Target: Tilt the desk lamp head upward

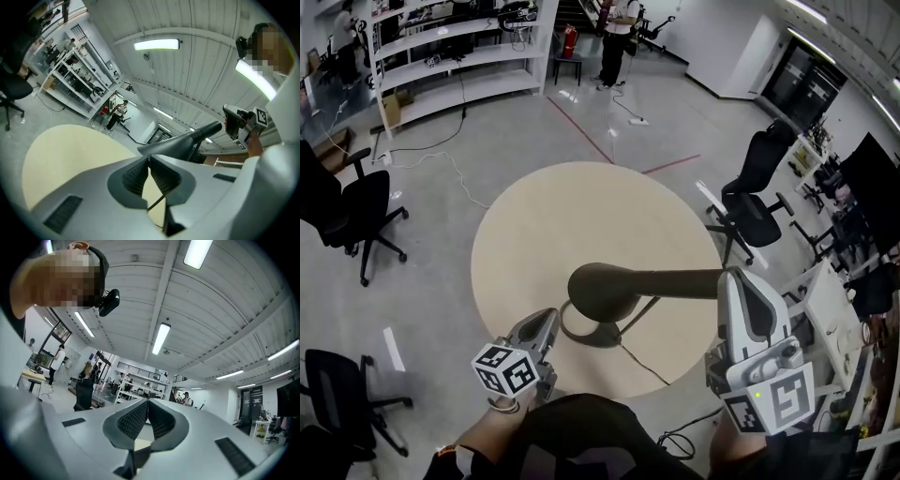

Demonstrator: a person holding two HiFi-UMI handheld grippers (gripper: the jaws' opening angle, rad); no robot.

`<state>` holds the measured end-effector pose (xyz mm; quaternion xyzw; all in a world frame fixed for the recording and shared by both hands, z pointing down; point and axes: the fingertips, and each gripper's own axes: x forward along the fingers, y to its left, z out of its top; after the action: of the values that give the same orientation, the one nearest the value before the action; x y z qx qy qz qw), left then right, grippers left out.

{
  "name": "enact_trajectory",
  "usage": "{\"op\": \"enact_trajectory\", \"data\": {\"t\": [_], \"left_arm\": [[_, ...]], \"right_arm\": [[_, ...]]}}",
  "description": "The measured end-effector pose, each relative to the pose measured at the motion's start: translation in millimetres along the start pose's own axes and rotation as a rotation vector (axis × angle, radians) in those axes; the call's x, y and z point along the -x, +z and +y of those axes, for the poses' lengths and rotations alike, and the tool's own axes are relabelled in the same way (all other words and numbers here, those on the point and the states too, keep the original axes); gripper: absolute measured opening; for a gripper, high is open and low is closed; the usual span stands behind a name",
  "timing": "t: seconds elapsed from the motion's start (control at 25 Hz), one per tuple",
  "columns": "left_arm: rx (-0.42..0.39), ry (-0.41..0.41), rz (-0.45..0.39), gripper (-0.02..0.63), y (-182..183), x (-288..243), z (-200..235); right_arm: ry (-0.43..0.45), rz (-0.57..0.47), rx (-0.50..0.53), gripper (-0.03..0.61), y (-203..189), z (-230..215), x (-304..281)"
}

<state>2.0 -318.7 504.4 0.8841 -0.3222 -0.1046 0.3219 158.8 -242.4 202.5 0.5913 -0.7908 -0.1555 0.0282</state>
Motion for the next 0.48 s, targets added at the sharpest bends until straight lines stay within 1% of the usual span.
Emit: {"op": "enact_trajectory", "data": {"t": [0.08,0.28,0.48], "left_arm": [[0.05,-0.009,-0.014,0.049,-1.6,-1.7,1.9],[0.178,-0.087,-0.037,0.049,-3.8,-9.1,2.3],[0.272,-0.119,-0.041,0.051,-7.2,-16.2,14.0]], "right_arm": [[0.006,0.01,0.019,0.015,1.6,-10.4,-7.0],[0.026,0.037,0.039,0.015,-0.9,-28.2,-26.0],[0.04,0.069,0.044,0.015,-13.5,-35.8,-47.9]]}}
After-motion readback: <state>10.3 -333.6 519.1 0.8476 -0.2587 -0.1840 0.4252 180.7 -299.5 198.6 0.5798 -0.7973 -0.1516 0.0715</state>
